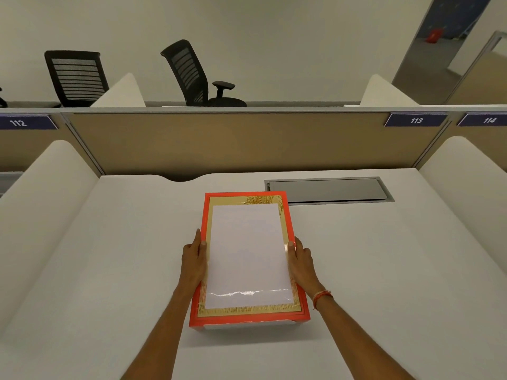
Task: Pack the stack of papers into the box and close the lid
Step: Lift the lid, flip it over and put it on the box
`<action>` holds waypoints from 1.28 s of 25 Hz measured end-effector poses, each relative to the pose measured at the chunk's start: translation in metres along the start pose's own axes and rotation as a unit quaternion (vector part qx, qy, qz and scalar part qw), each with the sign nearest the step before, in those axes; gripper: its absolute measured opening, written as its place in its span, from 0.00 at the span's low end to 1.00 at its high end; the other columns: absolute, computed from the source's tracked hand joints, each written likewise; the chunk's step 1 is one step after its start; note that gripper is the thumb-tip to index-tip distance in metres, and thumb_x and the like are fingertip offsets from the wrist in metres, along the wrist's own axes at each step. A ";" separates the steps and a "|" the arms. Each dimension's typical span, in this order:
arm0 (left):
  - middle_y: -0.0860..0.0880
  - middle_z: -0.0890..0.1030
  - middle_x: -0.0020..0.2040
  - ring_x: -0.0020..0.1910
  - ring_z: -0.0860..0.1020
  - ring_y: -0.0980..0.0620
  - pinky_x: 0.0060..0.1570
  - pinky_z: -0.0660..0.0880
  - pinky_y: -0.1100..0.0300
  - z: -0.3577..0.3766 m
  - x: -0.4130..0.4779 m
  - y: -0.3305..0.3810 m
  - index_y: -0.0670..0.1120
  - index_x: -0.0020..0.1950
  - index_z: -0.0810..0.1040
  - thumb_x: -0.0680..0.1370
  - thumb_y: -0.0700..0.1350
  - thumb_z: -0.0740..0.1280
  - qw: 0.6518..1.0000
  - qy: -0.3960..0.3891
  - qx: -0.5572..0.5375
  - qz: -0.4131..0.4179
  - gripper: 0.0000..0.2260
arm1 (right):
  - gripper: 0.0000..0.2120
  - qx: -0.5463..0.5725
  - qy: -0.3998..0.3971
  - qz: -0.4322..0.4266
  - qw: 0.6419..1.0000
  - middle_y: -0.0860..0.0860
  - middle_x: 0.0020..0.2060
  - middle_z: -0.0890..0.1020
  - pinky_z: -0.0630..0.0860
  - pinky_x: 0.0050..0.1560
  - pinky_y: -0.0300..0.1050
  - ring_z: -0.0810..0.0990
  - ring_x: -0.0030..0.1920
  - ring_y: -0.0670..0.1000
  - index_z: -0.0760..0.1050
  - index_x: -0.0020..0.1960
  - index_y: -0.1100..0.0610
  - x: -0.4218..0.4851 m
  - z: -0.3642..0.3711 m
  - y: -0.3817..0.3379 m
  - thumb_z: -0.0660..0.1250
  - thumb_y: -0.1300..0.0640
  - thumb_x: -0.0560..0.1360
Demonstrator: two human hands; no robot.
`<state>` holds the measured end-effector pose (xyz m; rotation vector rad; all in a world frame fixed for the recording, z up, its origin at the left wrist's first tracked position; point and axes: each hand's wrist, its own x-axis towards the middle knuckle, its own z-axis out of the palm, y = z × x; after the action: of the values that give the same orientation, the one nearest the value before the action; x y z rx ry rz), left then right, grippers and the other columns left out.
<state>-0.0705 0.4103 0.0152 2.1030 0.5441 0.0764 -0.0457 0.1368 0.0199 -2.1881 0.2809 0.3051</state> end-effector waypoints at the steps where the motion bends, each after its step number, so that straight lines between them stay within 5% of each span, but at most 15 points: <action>1: 0.35 0.78 0.50 0.47 0.79 0.41 0.57 0.79 0.41 0.001 0.001 -0.001 0.43 0.71 0.71 0.84 0.51 0.54 1.000 0.000 0.003 0.001 0.19 | 0.26 -0.003 -0.001 -0.001 1.000 0.57 0.63 0.71 0.74 0.63 0.56 0.75 0.60 0.56 0.57 0.76 0.50 0.001 0.001 0.000 0.47 0.41 0.81; 5: 0.32 0.79 0.48 0.44 0.80 0.38 0.54 0.80 0.40 0.004 0.004 -0.002 0.38 0.65 0.74 0.84 0.51 0.54 1.000 0.008 -0.004 -0.010 0.20 | 0.26 -0.020 0.004 0.000 1.000 0.58 0.62 0.72 0.75 0.63 0.56 0.76 0.59 0.56 0.58 0.75 0.52 0.004 0.003 0.000 0.47 0.42 0.81; 9: 0.33 0.78 0.50 0.46 0.79 0.38 0.53 0.79 0.44 0.002 0.002 -0.003 0.41 0.74 0.68 0.84 0.52 0.53 1.000 -0.008 0.028 0.003 0.22 | 0.25 -0.023 0.000 -0.005 1.000 0.58 0.61 0.73 0.74 0.64 0.57 0.75 0.59 0.57 0.59 0.75 0.51 0.005 0.004 0.005 0.46 0.42 0.81; 13: 0.37 0.69 0.72 0.68 0.72 0.38 0.69 0.71 0.42 0.007 -0.005 0.001 0.46 0.79 0.57 0.83 0.56 0.53 0.984 0.019 0.177 0.025 0.27 | 0.29 -0.177 0.065 -0.031 0.982 0.60 0.68 0.70 0.73 0.66 0.55 0.72 0.65 0.59 0.58 0.75 0.56 0.004 0.007 0.004 0.47 0.40 0.81; 16: 0.44 0.56 0.81 0.80 0.57 0.43 0.76 0.57 0.46 0.017 -0.009 0.017 0.47 0.81 0.54 0.81 0.60 0.47 0.948 0.060 0.276 0.149 0.31 | 0.31 -0.240 0.101 -0.152 0.953 0.53 0.78 0.54 0.53 0.77 0.50 0.53 0.78 0.55 0.50 0.78 0.57 0.004 0.016 -0.007 0.47 0.41 0.81; 19: 0.49 0.48 0.82 0.81 0.47 0.49 0.80 0.48 0.51 0.034 -0.008 0.024 0.48 0.81 0.49 0.79 0.64 0.40 0.934 0.007 0.290 0.206 0.33 | 0.31 -0.292 0.062 -0.224 0.928 0.50 0.79 0.47 0.43 0.78 0.44 0.44 0.79 0.49 0.45 0.79 0.55 0.006 0.030 -0.015 0.45 0.41 0.81; 22: 0.50 0.45 0.82 0.81 0.43 0.50 0.80 0.43 0.51 0.046 -0.009 0.016 0.48 0.80 0.44 0.81 0.61 0.45 0.929 -0.040 0.313 0.194 0.31 | 0.32 -0.311 0.036 -0.209 0.927 0.49 0.79 0.47 0.43 0.78 0.44 0.43 0.79 0.49 0.43 0.79 0.54 0.010 0.037 -0.013 0.45 0.40 0.81; 29: 0.49 0.42 0.82 0.81 0.41 0.49 0.80 0.41 0.51 0.052 -0.010 0.007 0.48 0.80 0.42 0.80 0.61 0.38 0.908 -0.066 0.377 0.169 0.31 | 0.32 -0.342 0.025 -0.199 0.918 0.50 0.79 0.46 0.43 0.79 0.46 0.43 0.79 0.50 0.42 0.79 0.55 0.011 0.044 -0.003 0.45 0.40 0.81; 32: 0.49 0.43 0.82 0.81 0.41 0.48 0.80 0.42 0.50 0.054 -0.010 0.005 0.48 0.80 0.42 0.82 0.60 0.44 0.908 -0.071 0.377 0.167 0.30 | 0.33 -0.349 0.025 -0.199 0.915 0.50 0.79 0.46 0.43 0.79 0.46 0.43 0.79 0.50 0.41 0.79 0.54 0.012 0.045 -0.002 0.45 0.39 0.81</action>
<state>-0.0639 0.3618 -0.0098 2.9171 0.1082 -0.1136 -0.0392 0.1731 -0.0087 -2.8861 -0.3040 0.1216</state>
